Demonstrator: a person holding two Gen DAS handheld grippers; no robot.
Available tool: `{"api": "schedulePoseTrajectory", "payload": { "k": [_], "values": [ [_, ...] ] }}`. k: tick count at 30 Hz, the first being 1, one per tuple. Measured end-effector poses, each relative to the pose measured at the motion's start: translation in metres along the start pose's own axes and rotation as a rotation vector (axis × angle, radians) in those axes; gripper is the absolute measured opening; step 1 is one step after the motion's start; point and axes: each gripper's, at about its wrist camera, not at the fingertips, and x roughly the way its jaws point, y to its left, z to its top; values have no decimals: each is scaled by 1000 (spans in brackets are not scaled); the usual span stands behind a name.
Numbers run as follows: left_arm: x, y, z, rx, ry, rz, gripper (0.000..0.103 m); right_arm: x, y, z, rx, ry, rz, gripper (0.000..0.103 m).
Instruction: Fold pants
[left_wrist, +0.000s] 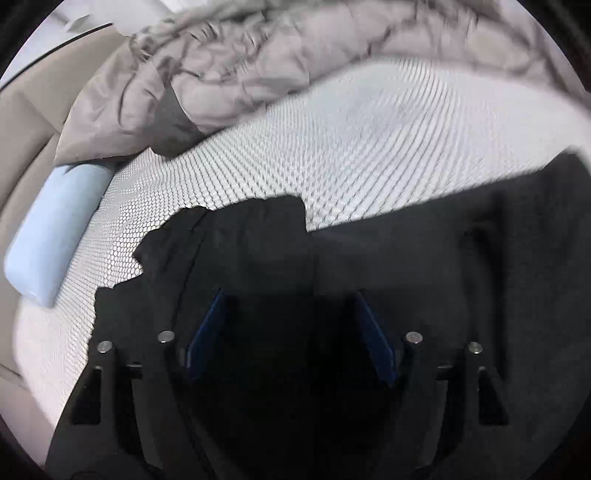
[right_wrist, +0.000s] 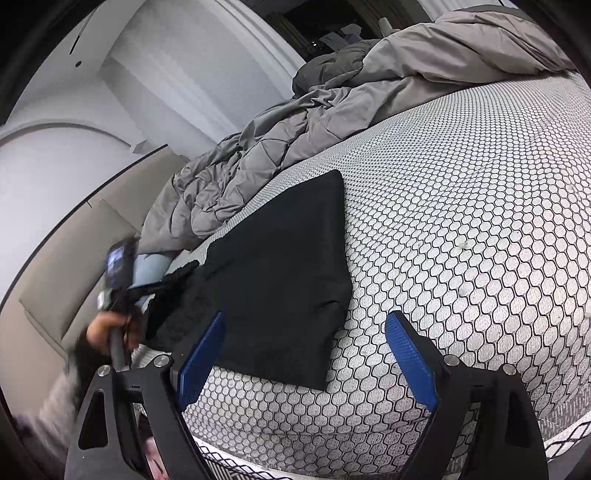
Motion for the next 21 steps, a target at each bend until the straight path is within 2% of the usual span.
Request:
{"api": "schedulePoseTrajectory", "payload": {
  "k": [2,4,5,8,9,11,14,17,18,19,21],
  "values": [
    [3,2,2,-24,-16,8,56,1,-1,1,3,1,0,89],
    [2,15,4,-91,-36,-15,8,3,-1,1,5,2,-2,89],
    [-2,28,2,-155,-57,-41,3,4,-1,1,2,3,-4,89],
    [-26,80,-27,-358,-178,-86,2,7,0,3,-4,3,-11,89],
    [-32,99,-39,-427,-196,-93,2,9,0,3,-8,3,-15,89],
    [-34,134,-67,-556,-178,-144,3,10,1,2,-8,2,-17,89],
    [-21,184,-122,-755,-72,-252,6,10,-1,3,-1,-4,-15,89],
    [-24,204,-162,-827,-48,-299,19,10,-1,3,6,-8,-10,89],
    [-29,206,-173,-839,-52,-315,26,10,-2,2,7,-8,-9,89],
    [-31,206,-179,-848,-51,-342,39,9,-2,2,7,-8,-8,89],
    [-29,201,-186,-868,-43,-434,52,10,-1,1,7,-7,-4,89]
  ]
}}
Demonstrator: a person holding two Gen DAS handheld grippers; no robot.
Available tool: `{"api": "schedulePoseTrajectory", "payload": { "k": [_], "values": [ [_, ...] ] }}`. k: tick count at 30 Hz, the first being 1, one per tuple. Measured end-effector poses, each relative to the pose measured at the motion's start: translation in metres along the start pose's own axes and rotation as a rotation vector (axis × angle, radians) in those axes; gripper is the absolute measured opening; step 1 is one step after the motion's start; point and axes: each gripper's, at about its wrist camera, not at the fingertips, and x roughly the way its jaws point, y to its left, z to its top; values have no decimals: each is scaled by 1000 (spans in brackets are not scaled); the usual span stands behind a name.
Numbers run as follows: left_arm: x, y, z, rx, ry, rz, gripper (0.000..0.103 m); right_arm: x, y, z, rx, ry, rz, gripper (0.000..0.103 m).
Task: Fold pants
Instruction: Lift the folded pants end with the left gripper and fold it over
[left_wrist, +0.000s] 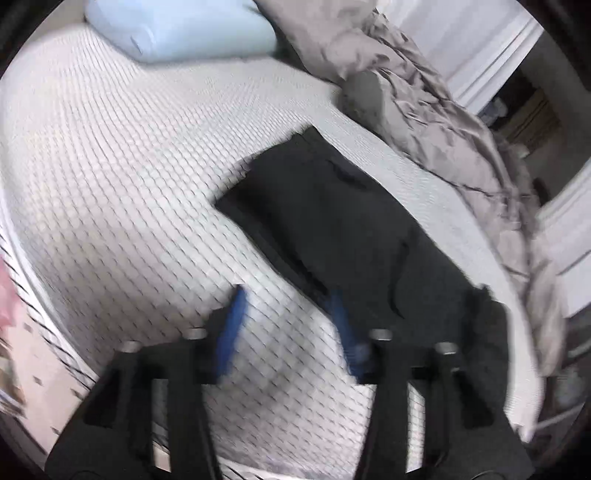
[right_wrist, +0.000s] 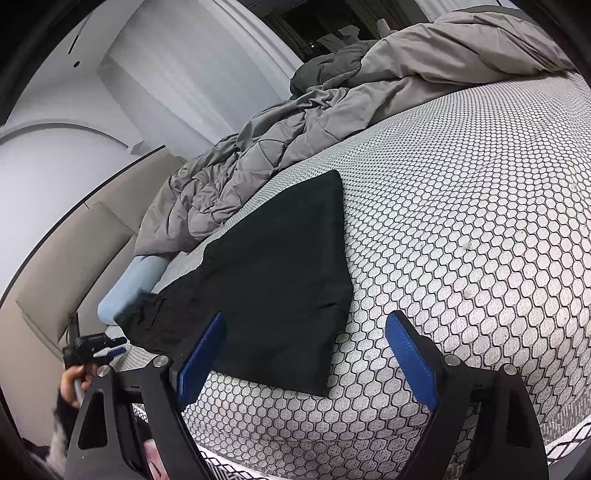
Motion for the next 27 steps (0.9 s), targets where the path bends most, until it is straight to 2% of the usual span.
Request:
{"api": "schedulePoseTrajectory", "payload": {
  "k": [1,2,4,6,8,10,12,16,20,24,27],
  "values": [
    [6,-3,-1,0,14,-46,54,0,0,0,1,0,3,89],
    [14,-7,0,13,26,-55,55,0,1,0,2,1,5,89],
    [31,-12,2,11,36,-37,55,0,2,-1,-1,4,10,89],
    [49,-15,8,-33,29,-23,55,-1,3,-2,-7,7,13,89],
    [67,-19,20,-61,-13,10,43,-2,4,-2,-13,9,15,89],
    [81,-23,34,-82,-21,-1,5,-3,4,-2,-15,9,17,89],
    [85,-33,42,-56,-23,-28,1,-2,2,-1,-9,10,20,89],
    [57,-83,49,87,-125,-17,0,-3,2,-2,-13,8,19,89],
    [17,-165,43,276,-197,-77,0,-4,2,-1,-7,2,24,90],
    [-15,-258,7,492,-203,-222,0,-7,0,0,-3,-4,25,90],
    [-23,-332,-39,642,-135,-354,0,-11,-2,1,-1,-13,13,90]
  ]
}}
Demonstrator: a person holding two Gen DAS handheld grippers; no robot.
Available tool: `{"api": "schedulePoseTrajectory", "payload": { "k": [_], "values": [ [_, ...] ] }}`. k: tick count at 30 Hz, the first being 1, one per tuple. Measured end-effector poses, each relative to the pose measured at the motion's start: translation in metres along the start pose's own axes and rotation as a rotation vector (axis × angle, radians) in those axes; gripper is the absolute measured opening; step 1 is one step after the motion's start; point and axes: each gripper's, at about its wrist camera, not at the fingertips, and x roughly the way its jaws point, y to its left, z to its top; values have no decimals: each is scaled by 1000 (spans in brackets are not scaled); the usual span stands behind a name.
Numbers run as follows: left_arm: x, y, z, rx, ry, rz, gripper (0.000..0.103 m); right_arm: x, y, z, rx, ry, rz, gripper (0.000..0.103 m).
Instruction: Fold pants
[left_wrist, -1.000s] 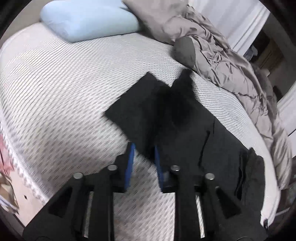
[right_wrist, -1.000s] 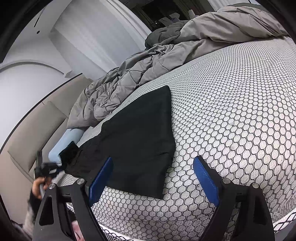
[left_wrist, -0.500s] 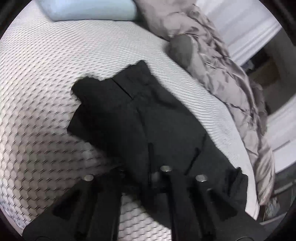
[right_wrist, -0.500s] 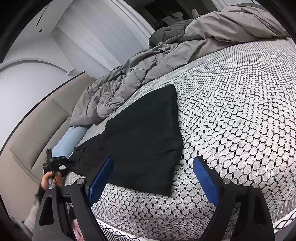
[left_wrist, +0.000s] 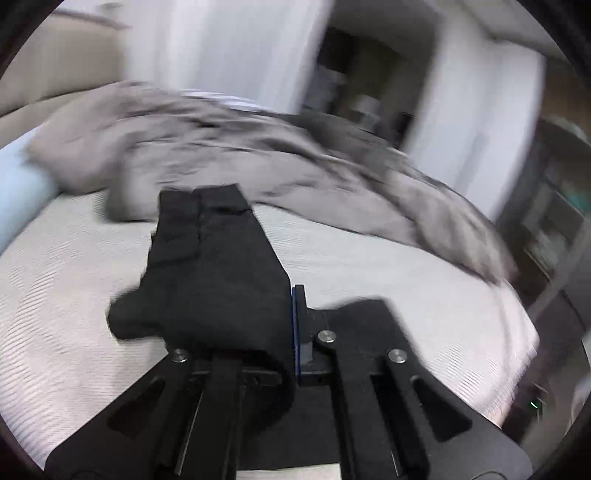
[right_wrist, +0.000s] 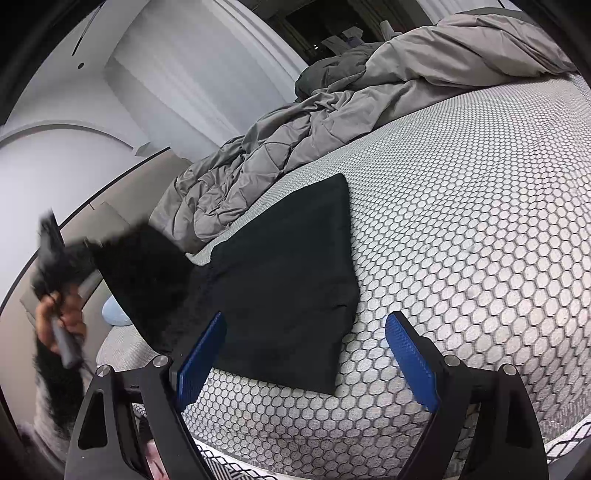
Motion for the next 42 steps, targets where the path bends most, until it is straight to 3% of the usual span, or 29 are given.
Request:
{"api": "schedulePoseTrajectory", "payload": {
  "k": [2,3,4,5,7,10,13,14,16,19,23,26,30,34,42],
  "values": [
    [25,-44,-10,42,70,-99,3,-3,-2,0,4,-7,-7,90],
    [42,-63,-17,68,124,-139,17,-4,-2,0,7,-12,-14,90],
    [62,-81,-28,110,216,-198,37,-5,-4,0,7,-14,-20,90],
    [82,-95,-41,142,312,-247,44,-7,-5,0,8,-17,-28,90],
    [106,-105,-65,163,419,-254,44,-11,-8,0,12,-23,-44,90],
    [99,-100,-90,157,449,-293,44,-17,-10,-1,12,-33,-50,90],
    [67,-82,-97,157,391,-287,46,-20,-15,-1,28,-37,-38,90],
    [58,-70,-95,155,355,-245,48,-20,-16,-1,37,-38,-25,90],
    [35,-47,-103,129,302,-158,62,-18,-15,-2,49,-31,9,89],
    [27,-6,-111,83,265,-42,63,-11,-4,-3,48,-14,58,89],
    [46,34,-127,73,281,156,63,3,29,-7,-46,28,30,89],
    [64,60,-147,12,329,141,64,16,57,-7,-149,47,-59,89],
    [63,73,-157,25,294,143,79,18,93,-2,-250,-16,-142,89],
    [64,84,-164,34,271,125,87,37,130,3,-375,22,-173,89],
    [70,74,-161,36,272,115,89,88,179,-16,-590,89,-240,89]
  ]
}}
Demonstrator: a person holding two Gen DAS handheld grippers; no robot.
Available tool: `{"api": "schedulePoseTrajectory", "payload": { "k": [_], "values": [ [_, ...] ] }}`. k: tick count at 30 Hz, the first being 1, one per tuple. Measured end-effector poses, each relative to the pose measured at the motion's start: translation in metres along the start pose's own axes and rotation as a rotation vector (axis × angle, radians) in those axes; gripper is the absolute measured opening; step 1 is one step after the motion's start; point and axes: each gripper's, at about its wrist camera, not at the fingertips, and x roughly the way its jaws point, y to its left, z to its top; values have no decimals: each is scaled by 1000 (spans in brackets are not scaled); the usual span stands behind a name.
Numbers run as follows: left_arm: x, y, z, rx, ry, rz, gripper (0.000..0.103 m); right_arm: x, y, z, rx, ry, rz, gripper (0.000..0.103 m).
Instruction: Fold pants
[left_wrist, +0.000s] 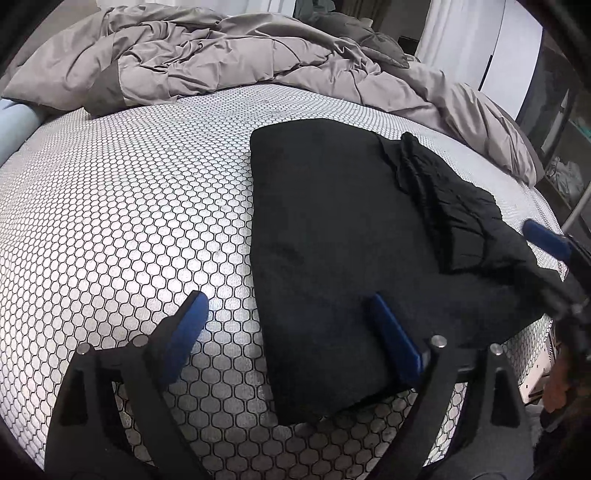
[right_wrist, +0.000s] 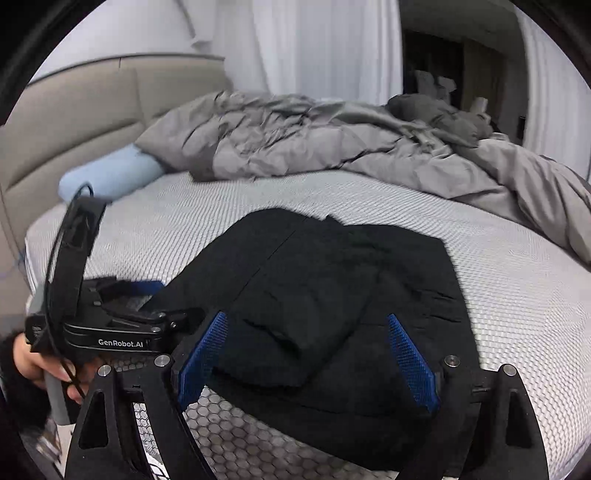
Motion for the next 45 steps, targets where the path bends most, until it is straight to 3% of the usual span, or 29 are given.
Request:
{"api": "schedulePoseTrajectory", "payload": {
  "k": [5,6,10,12,15,17,18,21,24,27,30,31,34,37,38,39,41,45],
  "values": [
    [0,-2,1,5,20,7,89,53,15,4,-113,146,-74,89],
    [-1,-3,1,8,23,11,89,61,16,3,-131,169,-54,89],
    [0,-4,3,8,31,16,90,63,26,1,-206,165,-82,89],
    [0,-4,3,0,33,13,91,59,28,1,-229,144,-95,83],
    [-2,-5,3,13,36,17,91,48,16,0,-158,87,-118,66],
    [-3,-4,4,24,41,15,92,30,-13,-6,-19,18,-244,63],
    [-3,-2,4,23,43,13,93,17,-38,-17,107,-7,-247,63],
    [-4,0,4,14,45,11,93,-20,-97,-52,408,-75,-196,63],
    [-9,-2,6,14,46,29,93,-46,-122,-69,511,-106,-142,63],
    [-21,-2,11,22,33,28,93,-56,-135,-65,581,-146,75,63],
    [-31,1,15,22,24,10,93,-45,-138,-51,602,-108,265,63],
    [-32,3,16,20,27,7,93,-39,-140,-48,602,-84,292,63],
    [-28,8,16,8,54,29,92,-15,-137,-36,549,21,263,62],
    [-25,13,13,-26,69,12,92,12,-147,-39,595,96,288,51],
    [-25,14,13,-36,71,6,92,17,-150,-39,594,109,291,42],
    [-24,15,14,-41,73,8,92,18,-152,-39,585,114,285,38],
    [-25,14,14,-42,70,28,92,19,-155,-37,566,120,281,20],
    [-26,11,16,-51,63,61,92,-5,-142,-30,472,41,313,9]
  ]
}}
